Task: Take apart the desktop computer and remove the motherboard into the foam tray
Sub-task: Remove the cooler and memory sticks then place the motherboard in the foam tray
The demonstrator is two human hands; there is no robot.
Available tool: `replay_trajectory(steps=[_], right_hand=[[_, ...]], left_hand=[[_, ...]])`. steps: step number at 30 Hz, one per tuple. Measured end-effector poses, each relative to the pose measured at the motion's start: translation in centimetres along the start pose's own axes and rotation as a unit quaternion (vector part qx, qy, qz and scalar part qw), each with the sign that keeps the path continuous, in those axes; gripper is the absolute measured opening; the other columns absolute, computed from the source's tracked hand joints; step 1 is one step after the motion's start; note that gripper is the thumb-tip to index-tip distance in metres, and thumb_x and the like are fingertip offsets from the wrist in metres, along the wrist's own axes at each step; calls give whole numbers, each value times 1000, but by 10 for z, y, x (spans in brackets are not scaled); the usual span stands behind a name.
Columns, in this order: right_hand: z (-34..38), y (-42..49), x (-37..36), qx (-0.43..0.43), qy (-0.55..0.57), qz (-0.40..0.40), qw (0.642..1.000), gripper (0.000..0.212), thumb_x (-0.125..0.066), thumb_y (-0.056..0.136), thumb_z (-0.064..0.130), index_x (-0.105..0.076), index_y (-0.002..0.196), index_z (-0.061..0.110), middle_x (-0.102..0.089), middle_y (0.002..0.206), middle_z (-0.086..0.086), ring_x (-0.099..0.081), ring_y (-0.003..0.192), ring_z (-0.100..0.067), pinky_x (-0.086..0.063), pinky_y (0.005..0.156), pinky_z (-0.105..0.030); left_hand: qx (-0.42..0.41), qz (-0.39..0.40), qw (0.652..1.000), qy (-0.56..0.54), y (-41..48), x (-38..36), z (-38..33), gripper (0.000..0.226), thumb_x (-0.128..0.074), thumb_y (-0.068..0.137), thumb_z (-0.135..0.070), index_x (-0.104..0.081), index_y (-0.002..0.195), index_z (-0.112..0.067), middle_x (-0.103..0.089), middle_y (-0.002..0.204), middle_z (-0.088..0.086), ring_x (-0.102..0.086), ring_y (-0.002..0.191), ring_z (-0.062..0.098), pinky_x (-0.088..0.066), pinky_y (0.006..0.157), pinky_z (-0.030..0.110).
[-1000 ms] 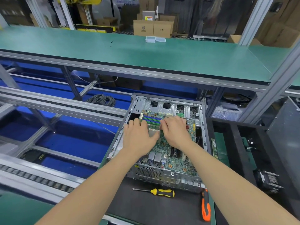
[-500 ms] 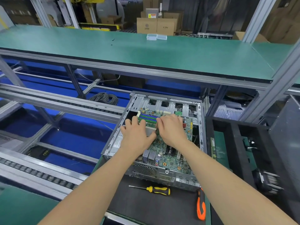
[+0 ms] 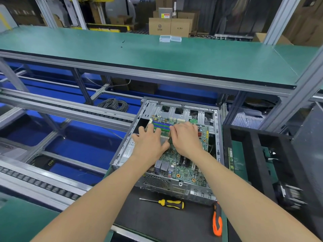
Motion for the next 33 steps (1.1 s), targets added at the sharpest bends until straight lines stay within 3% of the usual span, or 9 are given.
replay_trajectory(steps=[3,6,10,16,20,28,33], right_hand=[[1,0,0,-1,3,-3,1000,47,-28,112,37,-64,85,22,-65,89,5,-50,100,-21,-36,98,-44],[1,0,0,-5,5,1,1000,47,-28,112,38,-63,86,22,-65,89,5,-50,100,-21,-35,99,-43],[1,0,0,-5,4,-3,1000,48,-28,112,38,-65,87,23,-67,91,5,-51,101,-20,-35,101,-44],[1,0,0,-4,1,-1,1000,48,-27,112,38,-64,86,22,-67,89,4,-51,102,-22,-35,99,-45],[1,0,0,-2,5,-4,1000,47,-27,112,38,-63,86,22,-67,89,4,-51,101,-22,-35,100,-45],[0,-1,0,6,19,-10,1000,46,-28,111,38,-62,84,23,-63,86,6,-50,98,-21,-35,99,-44],[0,-2,1,12,23,-13,1000,45,-29,111,38,-59,82,22,-60,84,5,-49,96,-21,-34,95,-42]], left_hand=[[-3,1,1000,-10,1,2,3,35,-45,94,-49,-54,109,-18,-53,115,5,-42,94,28,-37,76,42],[0,14,1000,6,1,3,4,52,-41,94,-62,-55,115,-16,-50,117,6,-46,102,29,-40,80,45],[11,36,999,32,2,6,3,81,-17,82,-78,-57,115,-16,-49,119,7,-46,105,30,-41,82,46],[-4,28,999,28,5,6,1,58,-33,91,-66,-60,112,-20,-50,120,7,-45,104,30,-40,82,47],[-5,18,999,28,3,10,0,59,-26,85,-63,-60,106,-20,-52,114,6,-47,99,30,-39,81,45],[-17,2,997,78,4,14,-1,52,-35,93,-63,-63,102,-20,-57,107,4,-49,95,26,-33,80,44],[-29,50,995,77,16,22,-2,61,-26,96,-63,-65,103,-16,-57,110,6,-49,104,28,-35,89,45]])
Point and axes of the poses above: each hand's wrist, its own y-axis towards the middle knuckle, its own x-axis out of the back of the hand, z = x × y, the point moved 3 cm from there along y, towards the middle knuckle
